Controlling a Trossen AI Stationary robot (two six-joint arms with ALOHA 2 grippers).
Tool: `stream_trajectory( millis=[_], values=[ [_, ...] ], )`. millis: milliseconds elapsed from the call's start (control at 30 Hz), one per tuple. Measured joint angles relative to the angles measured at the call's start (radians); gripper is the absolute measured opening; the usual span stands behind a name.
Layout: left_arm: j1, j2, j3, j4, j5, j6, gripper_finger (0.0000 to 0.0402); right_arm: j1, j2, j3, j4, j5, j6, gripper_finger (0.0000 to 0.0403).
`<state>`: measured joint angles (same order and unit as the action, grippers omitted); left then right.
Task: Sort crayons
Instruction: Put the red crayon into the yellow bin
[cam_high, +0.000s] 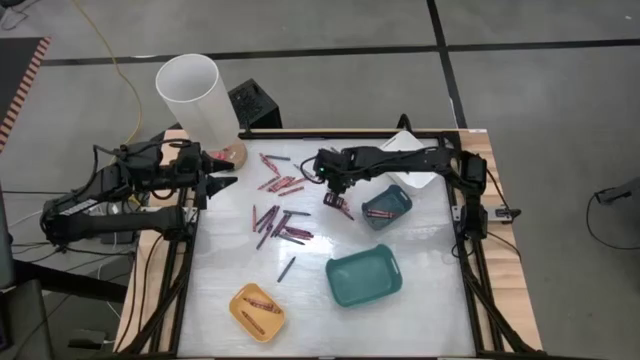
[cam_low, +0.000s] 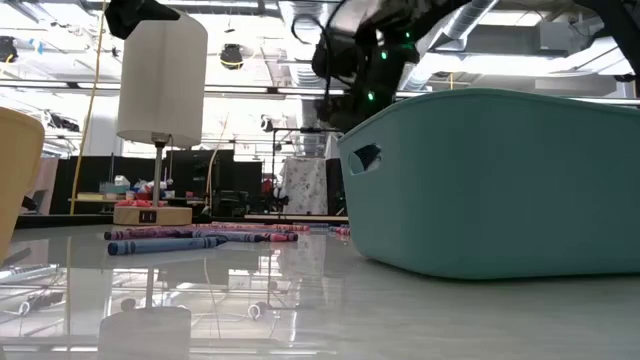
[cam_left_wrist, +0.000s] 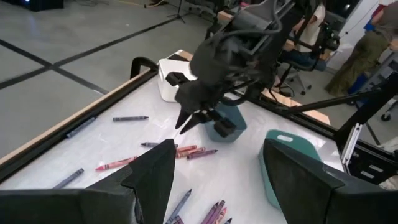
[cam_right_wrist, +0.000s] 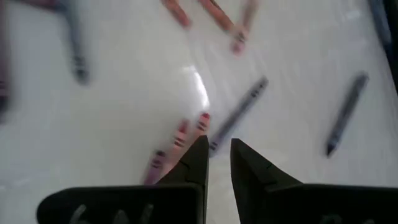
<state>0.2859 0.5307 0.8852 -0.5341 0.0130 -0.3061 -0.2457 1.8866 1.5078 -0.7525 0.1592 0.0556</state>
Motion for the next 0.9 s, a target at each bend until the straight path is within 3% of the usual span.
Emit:
stream_trajectory(
  millis=[467, 667, 900],
  values=[
    [0.0, -0.01, -0.065, 0.04, -0.001, -0.02, 0.0233, -0.009, 0.0, -0.151, 0.106, -0.041, 0.077, 0.0066],
    [0.0, -0.009, -0.142, 0.088, 0.005, -0.048, 0.0233, -0.012, 0.0, -0.15, 0.132, -0.051, 0.079, 0.0116],
    [0.0, -0.016, -0.15, 0.101, 0.005, -0.054, 0.0233, -0.011, 0.0, -0.15, 0.175, -0.046, 0.079, 0.017]
  ],
)
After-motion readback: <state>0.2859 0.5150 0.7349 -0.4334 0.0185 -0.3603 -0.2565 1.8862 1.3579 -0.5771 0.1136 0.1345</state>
